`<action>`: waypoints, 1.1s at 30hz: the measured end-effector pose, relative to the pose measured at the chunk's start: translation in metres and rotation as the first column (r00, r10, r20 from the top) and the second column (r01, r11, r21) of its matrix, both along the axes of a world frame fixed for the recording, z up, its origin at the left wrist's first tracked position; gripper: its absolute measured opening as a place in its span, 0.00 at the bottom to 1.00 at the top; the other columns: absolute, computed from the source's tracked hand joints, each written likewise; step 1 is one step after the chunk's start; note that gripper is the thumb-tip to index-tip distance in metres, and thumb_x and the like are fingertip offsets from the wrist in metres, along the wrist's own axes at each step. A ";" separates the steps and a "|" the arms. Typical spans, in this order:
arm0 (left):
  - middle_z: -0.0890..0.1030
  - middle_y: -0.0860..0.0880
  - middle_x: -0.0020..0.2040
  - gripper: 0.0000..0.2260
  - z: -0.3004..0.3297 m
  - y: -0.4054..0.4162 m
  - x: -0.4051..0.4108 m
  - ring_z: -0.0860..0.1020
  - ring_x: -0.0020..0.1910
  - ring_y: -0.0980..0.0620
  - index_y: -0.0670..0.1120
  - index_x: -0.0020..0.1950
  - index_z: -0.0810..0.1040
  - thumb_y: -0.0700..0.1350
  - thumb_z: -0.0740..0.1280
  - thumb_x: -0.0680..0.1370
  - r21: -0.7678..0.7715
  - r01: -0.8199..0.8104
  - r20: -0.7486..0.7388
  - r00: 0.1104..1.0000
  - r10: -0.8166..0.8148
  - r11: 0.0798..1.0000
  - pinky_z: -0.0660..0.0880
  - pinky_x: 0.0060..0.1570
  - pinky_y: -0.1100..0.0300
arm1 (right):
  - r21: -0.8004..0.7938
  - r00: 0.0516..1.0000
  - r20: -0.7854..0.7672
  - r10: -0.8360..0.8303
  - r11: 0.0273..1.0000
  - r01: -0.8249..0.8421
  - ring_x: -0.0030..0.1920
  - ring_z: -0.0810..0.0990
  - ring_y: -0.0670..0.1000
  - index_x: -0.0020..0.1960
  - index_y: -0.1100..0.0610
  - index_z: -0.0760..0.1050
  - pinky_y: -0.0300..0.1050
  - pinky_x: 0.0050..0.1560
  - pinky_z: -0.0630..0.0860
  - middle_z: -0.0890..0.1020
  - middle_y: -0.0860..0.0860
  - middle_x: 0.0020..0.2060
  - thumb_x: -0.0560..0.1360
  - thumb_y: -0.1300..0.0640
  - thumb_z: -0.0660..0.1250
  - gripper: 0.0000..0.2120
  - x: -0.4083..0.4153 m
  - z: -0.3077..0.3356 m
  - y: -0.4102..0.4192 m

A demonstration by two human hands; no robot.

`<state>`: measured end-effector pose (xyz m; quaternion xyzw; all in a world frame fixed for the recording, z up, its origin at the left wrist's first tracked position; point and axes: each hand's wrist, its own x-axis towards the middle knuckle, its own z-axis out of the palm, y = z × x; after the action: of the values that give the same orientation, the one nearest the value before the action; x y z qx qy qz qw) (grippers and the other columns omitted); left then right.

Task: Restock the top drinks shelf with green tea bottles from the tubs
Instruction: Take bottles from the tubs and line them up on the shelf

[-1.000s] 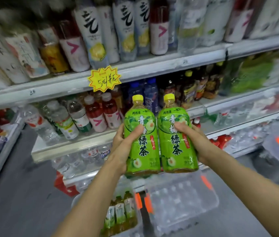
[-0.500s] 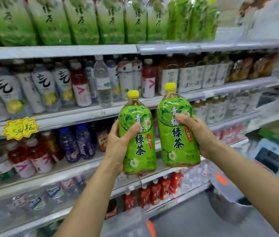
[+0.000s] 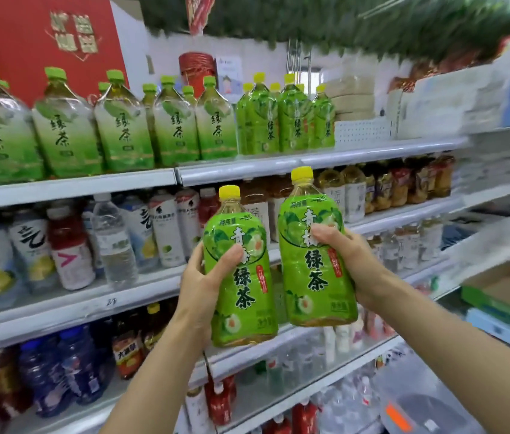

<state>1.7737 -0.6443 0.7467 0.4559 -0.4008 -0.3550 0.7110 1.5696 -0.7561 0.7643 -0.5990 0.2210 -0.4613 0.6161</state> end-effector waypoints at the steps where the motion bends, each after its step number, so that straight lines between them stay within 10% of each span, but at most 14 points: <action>1: 0.86 0.43 0.53 0.31 0.005 -0.012 -0.002 0.85 0.48 0.39 0.51 0.66 0.76 0.54 0.79 0.65 -0.014 -0.007 0.006 1.000 0.007 1.000 0.82 0.45 0.42 | -0.013 1.000 0.007 0.008 1.000 -0.008 0.42 0.84 0.58 0.64 0.65 0.72 0.51 0.42 0.81 0.84 0.59 0.45 0.61 0.45 0.77 0.40 -0.001 0.007 -0.012; 19: 0.85 0.43 0.56 0.31 0.097 -0.242 -0.017 0.85 0.52 0.40 0.49 0.68 0.74 0.56 0.78 0.68 -0.211 -0.056 0.043 0.997 0.067 0.976 0.82 0.46 0.42 | -0.102 0.995 0.096 0.004 0.995 0.006 0.48 0.84 0.58 0.65 0.59 0.77 0.54 0.46 0.83 0.84 0.61 0.55 0.60 0.41 0.75 0.38 -0.028 0.103 -0.257; 26: 0.86 0.42 0.55 0.29 0.116 -0.293 -0.036 0.85 0.51 0.41 0.46 0.67 0.76 0.54 0.75 0.68 -0.250 -0.122 0.024 0.991 0.133 0.960 0.83 0.47 0.42 | -0.230 0.984 0.176 -0.013 0.972 0.054 0.36 0.85 0.49 0.62 0.58 0.75 0.44 0.35 0.81 0.85 0.50 0.38 0.73 0.49 0.72 0.21 -0.037 0.153 -0.337; 33: 0.81 0.41 0.64 0.53 0.138 -0.353 -0.043 0.83 0.57 0.39 0.48 0.78 0.65 0.64 0.82 0.59 -0.273 -0.254 0.033 0.961 0.273 0.928 0.80 0.55 0.37 | -0.306 0.970 0.234 0.070 0.952 0.005 0.52 0.85 0.57 0.67 0.59 0.73 0.55 0.50 0.82 0.84 0.58 0.55 0.62 0.46 0.78 0.37 -0.024 0.198 -0.417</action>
<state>1.7306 -0.9971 0.8843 0.4182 -0.4048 -0.1828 0.7923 1.5456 -1.1729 0.9620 -0.6293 0.0605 -0.5491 0.5466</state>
